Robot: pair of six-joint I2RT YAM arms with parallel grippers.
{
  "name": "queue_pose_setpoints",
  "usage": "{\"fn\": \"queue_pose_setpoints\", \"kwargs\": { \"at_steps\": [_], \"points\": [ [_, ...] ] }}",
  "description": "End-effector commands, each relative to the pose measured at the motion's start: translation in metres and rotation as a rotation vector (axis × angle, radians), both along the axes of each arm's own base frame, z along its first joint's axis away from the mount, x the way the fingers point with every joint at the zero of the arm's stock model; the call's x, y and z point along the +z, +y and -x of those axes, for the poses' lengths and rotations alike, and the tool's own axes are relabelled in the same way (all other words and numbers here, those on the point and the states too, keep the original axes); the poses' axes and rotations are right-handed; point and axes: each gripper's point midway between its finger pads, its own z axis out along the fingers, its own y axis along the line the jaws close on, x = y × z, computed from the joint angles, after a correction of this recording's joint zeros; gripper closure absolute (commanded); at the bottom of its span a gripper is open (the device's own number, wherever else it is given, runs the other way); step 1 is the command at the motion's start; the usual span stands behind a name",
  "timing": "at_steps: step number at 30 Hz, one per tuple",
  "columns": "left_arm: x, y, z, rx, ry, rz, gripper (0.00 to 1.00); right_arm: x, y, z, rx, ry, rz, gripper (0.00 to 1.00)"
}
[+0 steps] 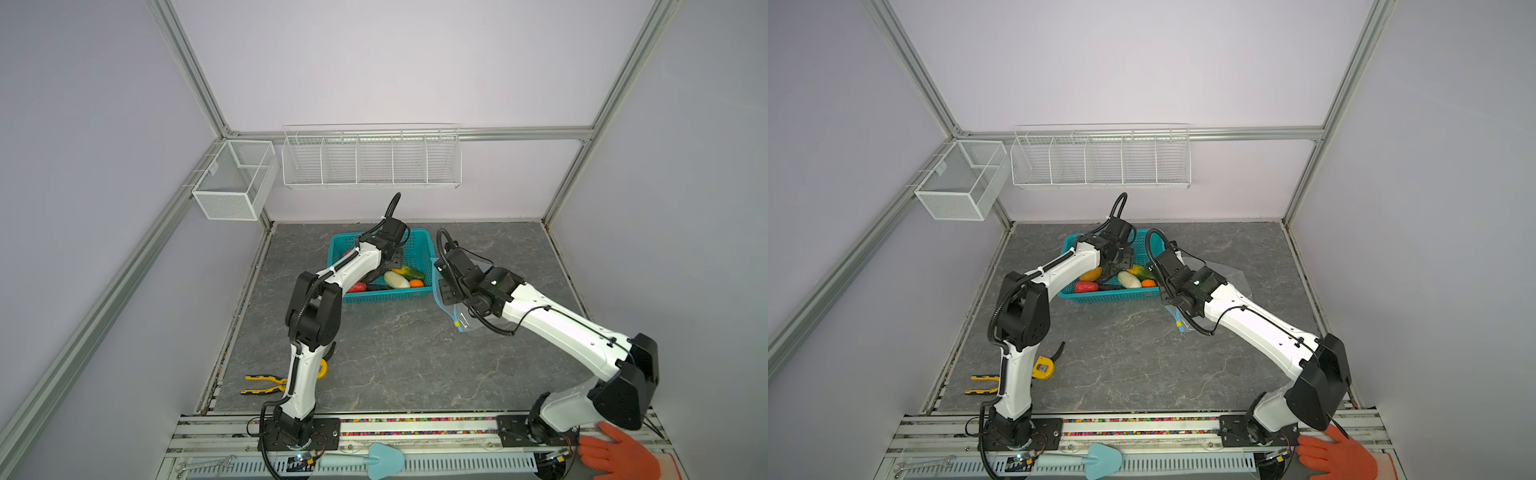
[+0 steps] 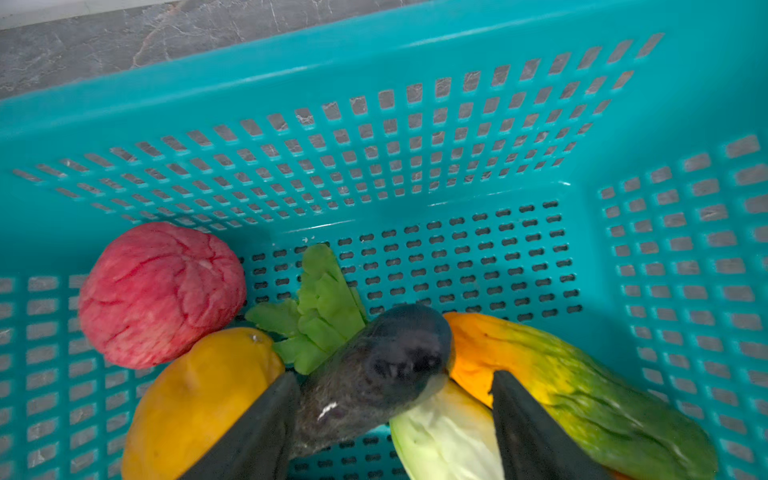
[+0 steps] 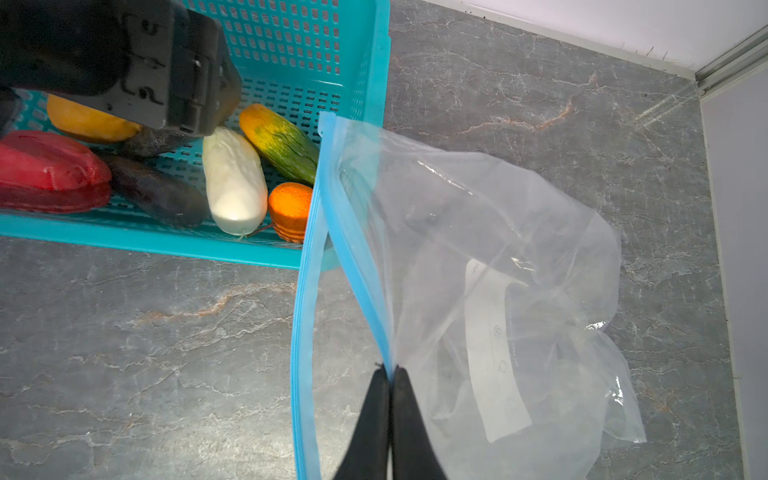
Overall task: Place the food in the zip-top bag and seal the zipper
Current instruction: 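Release the bag edge and move the left gripper into the basket, then grasp the dark eggplant in the basket with the left gripper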
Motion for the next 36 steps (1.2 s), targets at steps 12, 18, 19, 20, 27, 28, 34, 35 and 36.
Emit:
{"fn": "queue_pose_setpoints", "kwargs": {
  "at_steps": [12,18,19,20,27,28,34,35,36],
  "points": [
    [-0.028,0.011,-0.025,0.031,0.021,-0.105,0.39,0.001,-0.007,-0.001,-0.019,-0.008,-0.01,0.94],
    [-0.034,0.015,-0.022,0.034,0.031,-0.13,0.39,-0.001,-0.007,-0.001,-0.021,-0.005,-0.009,0.94],
    [-0.034,0.016,-0.022,0.034,0.032,-0.131,0.39,-0.001,-0.007,-0.001,-0.022,-0.006,-0.011,0.94],
    [-0.035,0.016,-0.021,0.035,0.034,-0.134,0.39,-0.001,-0.007,-0.002,-0.023,-0.007,-0.012,0.94],
    [-0.028,0.022,-0.019,0.047,0.019,-0.148,0.52,-0.001,-0.006,-0.002,-0.023,-0.006,-0.014,0.94],
    [-0.026,0.023,-0.019,0.05,0.015,-0.15,0.53,-0.001,-0.006,-0.002,-0.023,-0.006,-0.015,0.94],
    [-0.018,0.025,-0.02,0.062,-0.002,-0.149,0.61,0.0,-0.007,-0.002,-0.017,-0.008,-0.006,0.94],
    [-0.015,0.026,-0.02,0.068,-0.006,-0.145,0.62,0.0,-0.007,-0.002,-0.016,-0.008,-0.005,0.94],
    [-0.011,0.026,-0.019,0.072,-0.01,-0.139,0.62,0.0,-0.007,-0.002,-0.017,-0.009,-0.005,0.94]
  ]
}}
